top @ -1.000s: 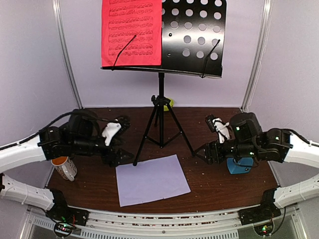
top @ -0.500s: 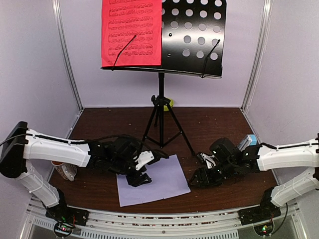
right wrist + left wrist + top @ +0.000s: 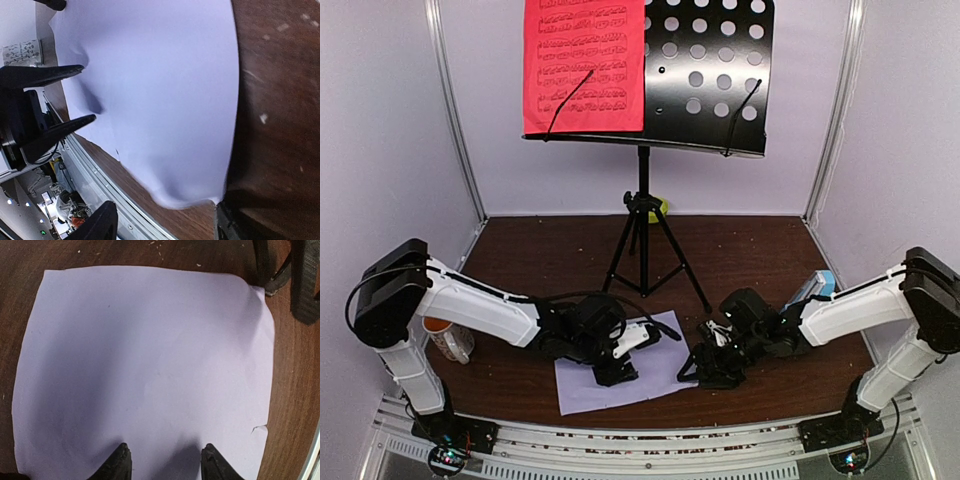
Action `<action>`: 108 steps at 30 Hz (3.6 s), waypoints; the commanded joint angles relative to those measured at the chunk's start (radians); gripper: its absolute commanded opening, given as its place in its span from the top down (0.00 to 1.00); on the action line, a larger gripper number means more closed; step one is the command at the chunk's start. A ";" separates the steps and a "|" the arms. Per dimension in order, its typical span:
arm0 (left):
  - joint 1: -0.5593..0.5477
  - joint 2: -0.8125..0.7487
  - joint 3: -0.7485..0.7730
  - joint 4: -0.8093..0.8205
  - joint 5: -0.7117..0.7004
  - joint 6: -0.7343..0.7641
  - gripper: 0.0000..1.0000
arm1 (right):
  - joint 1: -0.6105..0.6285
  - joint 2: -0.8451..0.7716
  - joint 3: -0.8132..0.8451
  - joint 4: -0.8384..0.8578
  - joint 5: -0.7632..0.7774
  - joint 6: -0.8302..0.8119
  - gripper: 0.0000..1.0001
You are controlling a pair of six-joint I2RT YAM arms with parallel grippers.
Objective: Set up the instrument practice props
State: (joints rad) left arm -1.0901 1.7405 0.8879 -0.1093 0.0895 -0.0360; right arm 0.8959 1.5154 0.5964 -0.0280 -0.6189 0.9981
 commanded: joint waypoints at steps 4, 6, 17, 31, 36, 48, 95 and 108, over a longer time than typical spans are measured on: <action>-0.010 0.044 0.050 0.090 0.014 -0.010 0.51 | -0.003 0.152 0.066 0.061 0.027 0.030 0.33; -0.010 0.049 0.050 0.100 0.023 -0.011 0.51 | -0.004 0.163 0.083 0.089 0.028 0.034 0.33; -0.010 0.046 0.029 0.131 0.051 -0.016 0.51 | -0.077 0.055 0.013 0.240 0.142 0.077 0.20; -0.009 0.035 0.025 0.143 0.052 -0.014 0.51 | -0.093 0.175 0.118 0.376 -0.011 0.096 0.56; -0.007 -0.011 0.006 0.178 0.025 -0.029 0.49 | -0.097 0.145 0.124 0.299 -0.013 0.094 0.78; 0.004 -0.246 -0.103 0.198 -0.157 -0.049 0.26 | -0.131 -0.109 0.124 0.034 0.010 0.099 1.00; 0.022 -0.358 -0.127 0.202 -0.251 -0.078 0.23 | -0.209 -0.374 0.115 -0.082 0.120 0.410 1.00; -0.091 -0.387 -0.021 0.164 -0.077 0.007 0.17 | -0.181 -0.416 0.220 -0.073 0.260 0.743 1.00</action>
State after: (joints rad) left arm -1.1790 1.3434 0.7902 0.0418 -0.0322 -0.0734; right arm 0.7006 1.1061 0.7803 -0.1024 -0.4156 1.6241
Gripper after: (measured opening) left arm 0.834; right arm 0.009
